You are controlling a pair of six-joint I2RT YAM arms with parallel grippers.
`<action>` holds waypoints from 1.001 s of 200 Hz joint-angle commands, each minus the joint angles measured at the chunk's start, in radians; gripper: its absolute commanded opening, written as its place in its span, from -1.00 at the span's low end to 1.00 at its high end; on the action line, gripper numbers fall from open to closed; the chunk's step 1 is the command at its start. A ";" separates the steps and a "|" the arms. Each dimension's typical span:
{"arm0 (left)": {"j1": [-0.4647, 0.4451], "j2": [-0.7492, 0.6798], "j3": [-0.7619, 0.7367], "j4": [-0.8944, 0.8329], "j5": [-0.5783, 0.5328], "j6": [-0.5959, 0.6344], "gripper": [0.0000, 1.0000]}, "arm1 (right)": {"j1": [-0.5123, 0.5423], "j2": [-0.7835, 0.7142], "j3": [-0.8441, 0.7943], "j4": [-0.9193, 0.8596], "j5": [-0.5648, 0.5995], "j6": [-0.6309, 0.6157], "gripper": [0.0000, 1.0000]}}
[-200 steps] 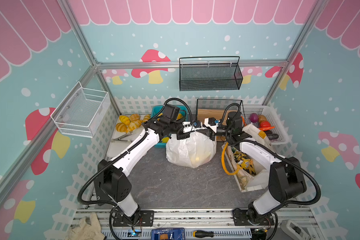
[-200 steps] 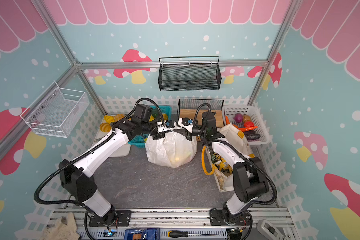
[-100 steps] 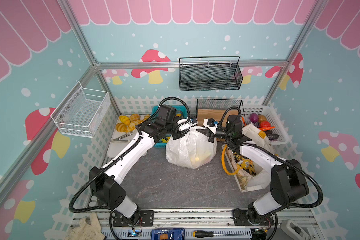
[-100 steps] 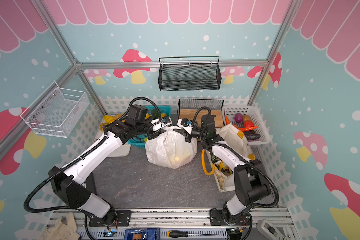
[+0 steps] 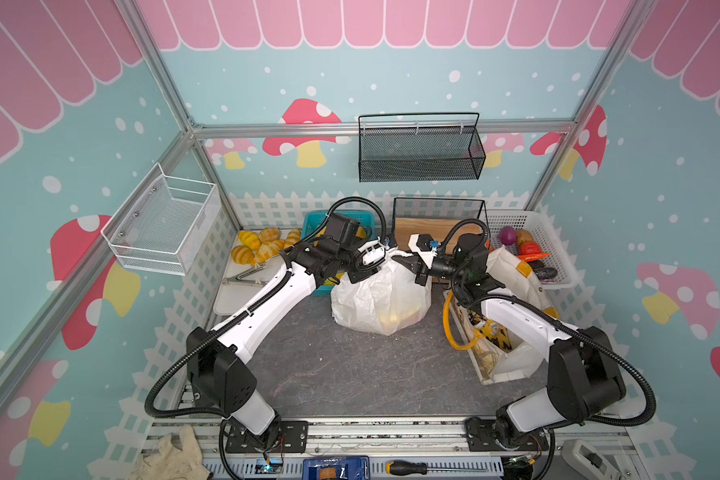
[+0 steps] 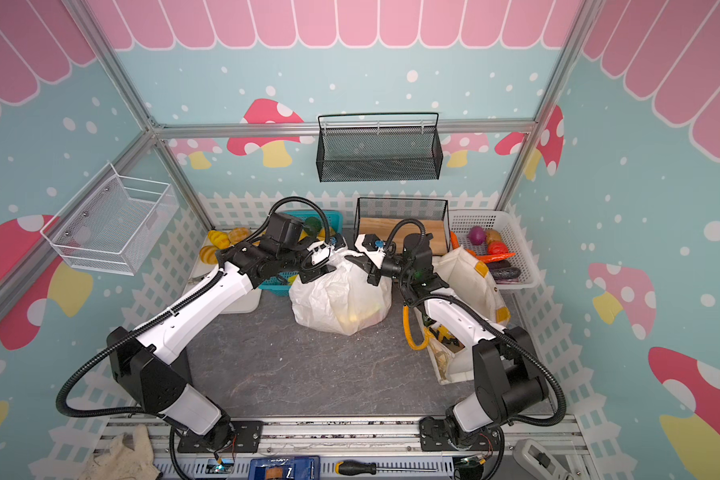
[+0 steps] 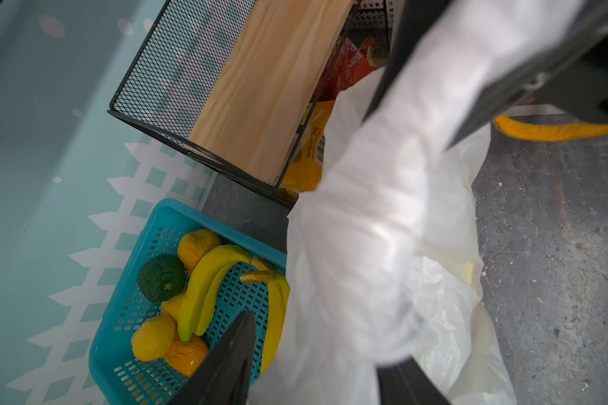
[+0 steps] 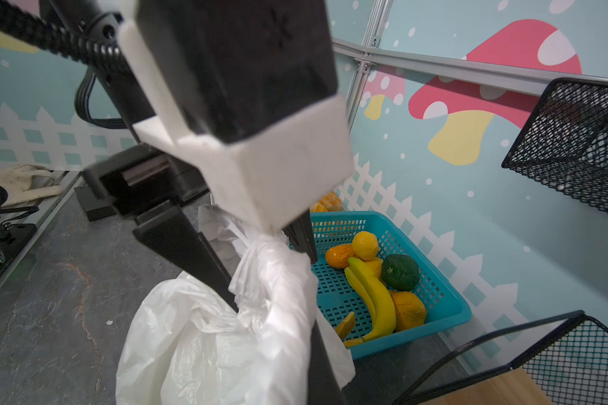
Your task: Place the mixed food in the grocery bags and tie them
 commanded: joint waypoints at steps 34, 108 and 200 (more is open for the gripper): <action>-0.005 0.026 -0.025 0.094 -0.058 -0.031 0.04 | 0.008 -0.027 0.000 0.024 -0.009 0.026 -1.00; 0.000 -0.152 -0.191 0.322 0.026 -0.179 -1.00 | 0.012 -0.071 -0.034 -0.083 0.154 -0.155 -1.00; 0.000 -0.255 -0.301 0.413 0.126 -0.379 -1.00 | 0.074 -0.062 -0.037 -0.128 0.259 -0.230 -0.86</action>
